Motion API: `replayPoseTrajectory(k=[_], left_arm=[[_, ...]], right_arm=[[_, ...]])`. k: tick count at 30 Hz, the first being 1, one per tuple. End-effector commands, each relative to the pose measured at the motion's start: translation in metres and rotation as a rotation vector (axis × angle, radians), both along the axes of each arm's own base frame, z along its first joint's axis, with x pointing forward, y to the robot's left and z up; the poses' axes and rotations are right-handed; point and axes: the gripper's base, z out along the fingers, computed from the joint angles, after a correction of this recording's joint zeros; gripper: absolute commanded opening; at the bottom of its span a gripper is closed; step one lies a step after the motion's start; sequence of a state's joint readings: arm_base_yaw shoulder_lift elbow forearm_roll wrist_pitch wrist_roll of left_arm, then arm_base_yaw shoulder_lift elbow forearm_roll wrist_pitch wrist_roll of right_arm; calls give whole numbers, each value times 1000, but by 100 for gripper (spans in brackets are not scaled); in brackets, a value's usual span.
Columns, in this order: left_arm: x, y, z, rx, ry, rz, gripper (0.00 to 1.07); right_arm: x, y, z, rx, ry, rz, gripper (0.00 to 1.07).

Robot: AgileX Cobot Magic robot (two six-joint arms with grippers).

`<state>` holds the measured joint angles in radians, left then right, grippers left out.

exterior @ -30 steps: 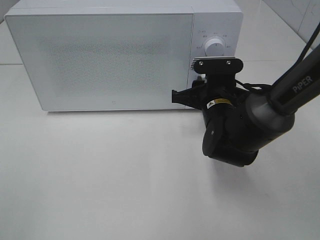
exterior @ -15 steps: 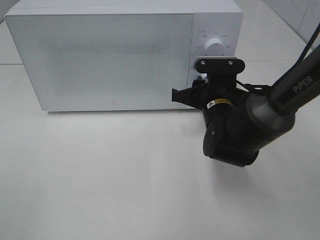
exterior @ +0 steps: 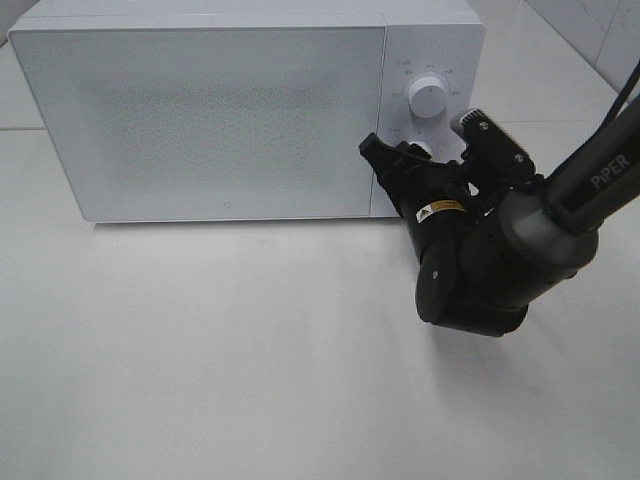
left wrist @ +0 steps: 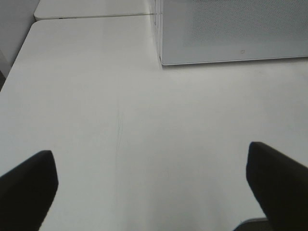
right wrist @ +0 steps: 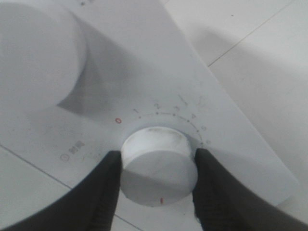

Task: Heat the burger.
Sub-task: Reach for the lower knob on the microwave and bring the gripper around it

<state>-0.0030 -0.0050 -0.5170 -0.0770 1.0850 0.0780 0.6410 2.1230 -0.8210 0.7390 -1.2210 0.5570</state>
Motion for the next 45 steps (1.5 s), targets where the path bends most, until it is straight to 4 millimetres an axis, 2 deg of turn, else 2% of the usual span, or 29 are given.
replayPoseTrajectory(k=[1,2,4,5,7,8,9,10,18,28,38,43,45], left_arm=[[-2,0,1,-8,-31,4,100],[-2,0,1,-8,-31,4,100],[-2,0,1,-8,-31,4,100],[-2,0,1,-8,-31,4,100],[-2,0,1,-8,-31,4,100],[-2,0,1,-8,-31,4,100],[-2,0,1,-8,-31,4,100],[-2,0,1,-8,-31,4,100],[-2,0,1,-8,-31,4,100],[-2,0,1,-8,-31,4,100],[-2,0,1,-8,-31,4,100],[-2,0,1,-8,-31,4,100],[-2,0,1,-8,-31,4,100]], right_arm=[[9,22,26,266,-181,167,0],[9,22,26,266,-181,167,0],[9,22,30,423,-210,168,0],[9,22,30,423,-210,168,0],[9,22,32,578,-221,155,0],[9,22,32,578,-221,155,0],[9,21,32,691,-210,143,0],[9,21,32,691,-210,143,0],[10,18,31,1024,-187,81,0],[10,15,30,1109,-187,50,1],[10,13,30,1080,-200,22,4],[10,8,29,1077,-216,-31,10],[10,5,28,1047,-226,-61,17]])
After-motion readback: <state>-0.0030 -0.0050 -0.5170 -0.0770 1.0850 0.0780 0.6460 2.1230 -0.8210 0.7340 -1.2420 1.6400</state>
